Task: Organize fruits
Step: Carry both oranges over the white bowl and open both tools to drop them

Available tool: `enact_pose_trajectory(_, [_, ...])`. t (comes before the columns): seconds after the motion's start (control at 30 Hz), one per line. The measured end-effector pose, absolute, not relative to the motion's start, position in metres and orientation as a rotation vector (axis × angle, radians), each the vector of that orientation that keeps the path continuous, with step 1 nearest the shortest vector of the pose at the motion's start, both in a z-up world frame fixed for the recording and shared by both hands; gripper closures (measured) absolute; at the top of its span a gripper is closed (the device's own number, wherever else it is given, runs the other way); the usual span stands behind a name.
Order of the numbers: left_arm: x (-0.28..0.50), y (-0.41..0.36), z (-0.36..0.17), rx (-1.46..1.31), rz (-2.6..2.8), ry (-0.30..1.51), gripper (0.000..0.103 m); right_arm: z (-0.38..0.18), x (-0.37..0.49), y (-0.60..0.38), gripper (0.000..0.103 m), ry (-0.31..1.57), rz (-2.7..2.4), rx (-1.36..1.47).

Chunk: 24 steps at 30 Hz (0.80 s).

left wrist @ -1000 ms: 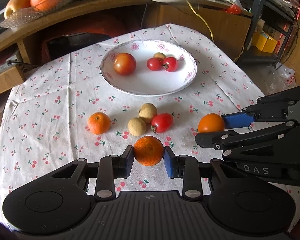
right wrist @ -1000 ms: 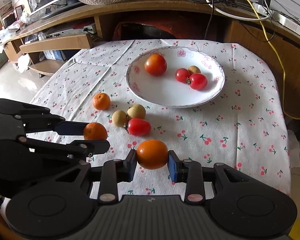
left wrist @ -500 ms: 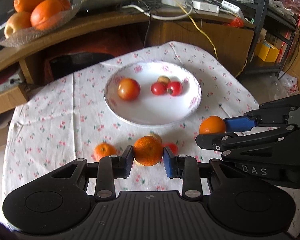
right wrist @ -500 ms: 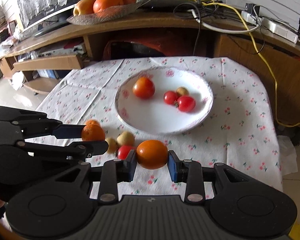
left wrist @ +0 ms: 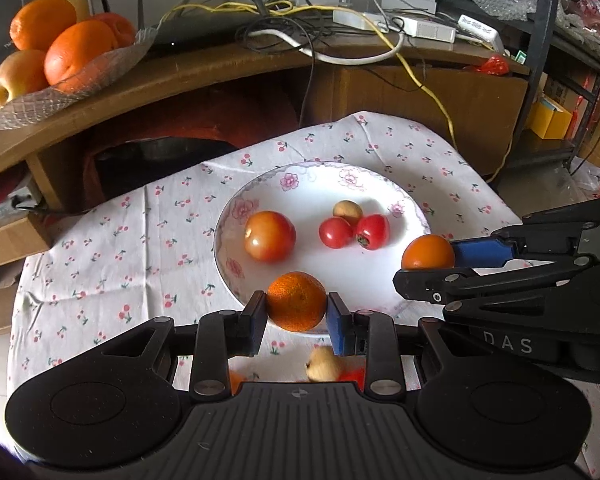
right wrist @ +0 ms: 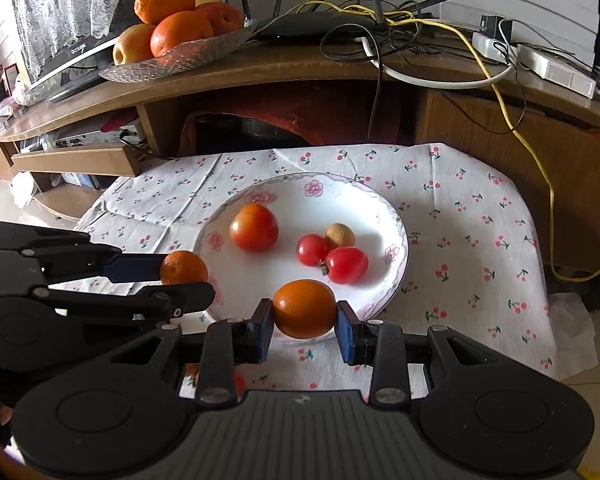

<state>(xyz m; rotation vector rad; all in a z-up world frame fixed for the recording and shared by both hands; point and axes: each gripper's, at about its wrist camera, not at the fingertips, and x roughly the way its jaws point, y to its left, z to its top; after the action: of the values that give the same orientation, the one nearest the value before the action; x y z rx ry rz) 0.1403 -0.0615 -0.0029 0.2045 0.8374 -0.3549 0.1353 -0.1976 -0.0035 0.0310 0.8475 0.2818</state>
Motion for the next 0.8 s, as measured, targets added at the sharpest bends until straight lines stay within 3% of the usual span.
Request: enact_pose_trajectory(0.8, [0.172, -0.065, -0.026, 0.196, -0.338, 0.874, 0.064, -0.032, 0.170, -0.203, 0.068, 0.868, 0.262, 0.037])
